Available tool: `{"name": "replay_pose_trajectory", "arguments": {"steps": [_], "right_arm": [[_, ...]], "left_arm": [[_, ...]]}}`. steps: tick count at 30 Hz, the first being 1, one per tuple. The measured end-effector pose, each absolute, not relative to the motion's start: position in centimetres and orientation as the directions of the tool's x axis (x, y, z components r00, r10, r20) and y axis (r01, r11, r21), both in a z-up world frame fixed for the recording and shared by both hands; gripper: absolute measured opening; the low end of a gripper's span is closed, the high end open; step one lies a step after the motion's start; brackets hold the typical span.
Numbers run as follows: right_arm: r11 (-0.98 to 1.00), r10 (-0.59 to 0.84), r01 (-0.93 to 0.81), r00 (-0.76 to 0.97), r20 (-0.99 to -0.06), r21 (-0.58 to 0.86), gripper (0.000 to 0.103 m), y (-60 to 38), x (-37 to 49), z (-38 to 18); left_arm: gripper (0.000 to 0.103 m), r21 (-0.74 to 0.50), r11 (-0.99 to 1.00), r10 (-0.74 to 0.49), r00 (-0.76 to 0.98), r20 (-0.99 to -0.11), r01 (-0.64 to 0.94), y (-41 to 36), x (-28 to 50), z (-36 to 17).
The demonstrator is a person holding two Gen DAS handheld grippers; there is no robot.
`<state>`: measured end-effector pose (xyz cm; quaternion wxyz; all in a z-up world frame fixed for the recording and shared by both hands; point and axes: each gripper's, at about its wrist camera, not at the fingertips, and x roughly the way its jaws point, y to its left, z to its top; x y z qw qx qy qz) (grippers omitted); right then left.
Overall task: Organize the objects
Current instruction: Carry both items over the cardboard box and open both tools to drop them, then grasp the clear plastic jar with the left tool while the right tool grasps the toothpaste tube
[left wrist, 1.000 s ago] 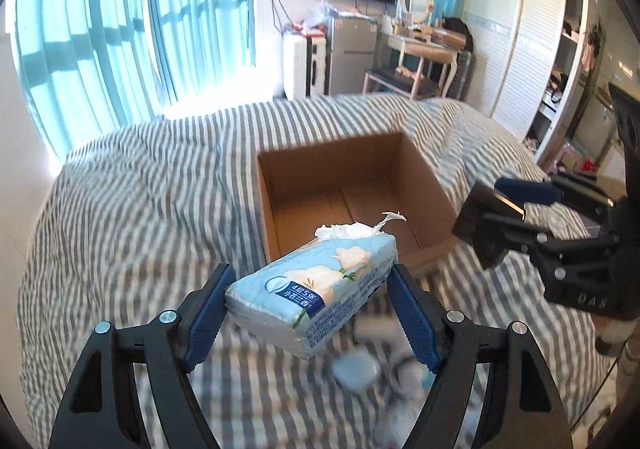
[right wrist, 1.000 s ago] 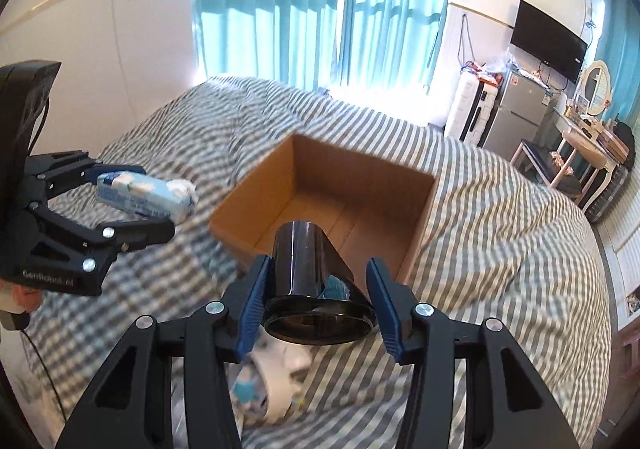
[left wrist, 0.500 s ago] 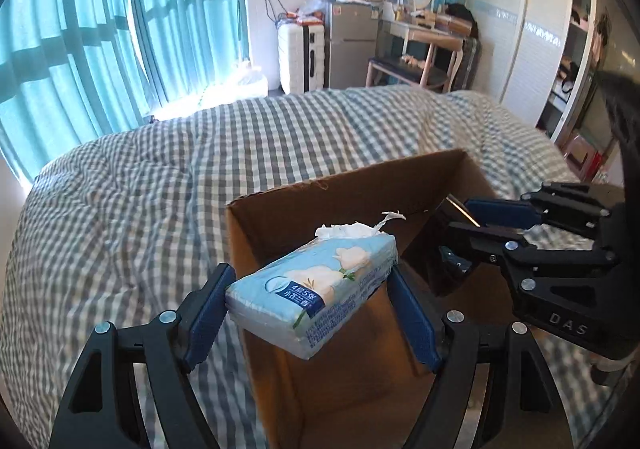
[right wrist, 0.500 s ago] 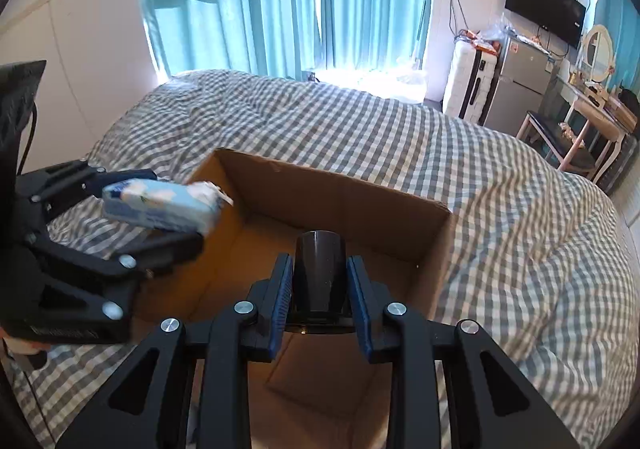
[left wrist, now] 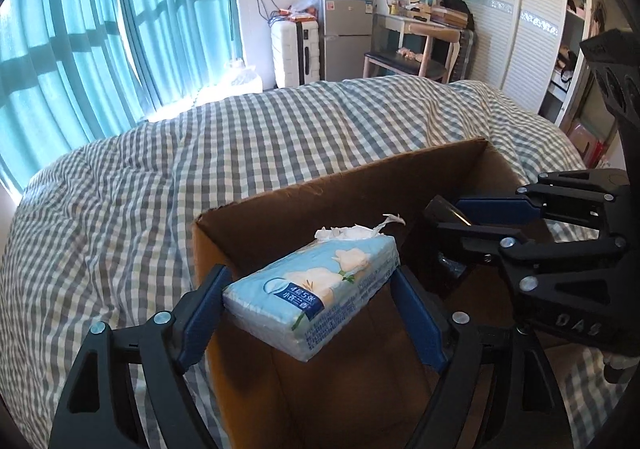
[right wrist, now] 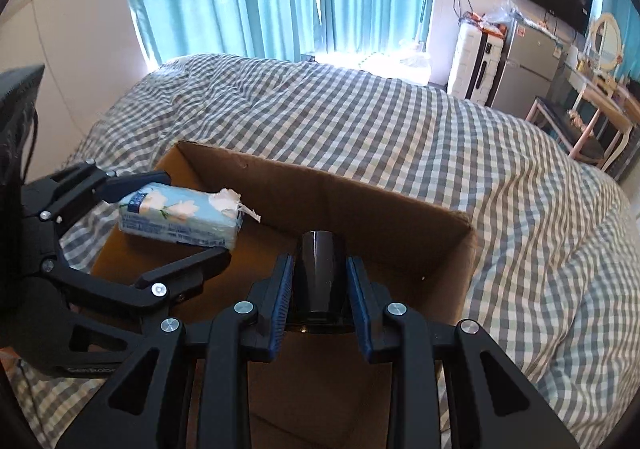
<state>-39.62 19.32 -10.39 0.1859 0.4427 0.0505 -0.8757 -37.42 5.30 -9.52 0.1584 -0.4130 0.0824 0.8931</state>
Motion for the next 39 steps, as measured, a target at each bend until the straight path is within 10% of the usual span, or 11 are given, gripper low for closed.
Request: {"name": "replay_pose_trajectory", "arguments": {"steps": [5, 23, 39], "right_arm": [[-0.93, -0.286, 0.36, -0.575, -0.766, 0.077, 0.05, 20.1, -37.9, -7.2], [-0.905, -0.278, 0.422, -0.679, -0.679, -0.05, 0.061, 21.5, -22.0, 3.8], [-0.877, -0.329, 0.479, -0.541, -0.774, 0.038, 0.061, 21.7, -11.0, -7.2]], "left_arm": [[0.098, 0.005, -0.949, 0.201, -0.615, -0.762, -0.316, 5.1, -36.0, -7.5], [0.101, 0.056, -0.986, 0.064, -0.671, -0.738, -0.156, 2.1, -23.4, 2.2], [0.101, 0.071, -0.997, -0.027, -0.645, -0.764, -0.042, 1.4, -11.8, -6.5]]}}
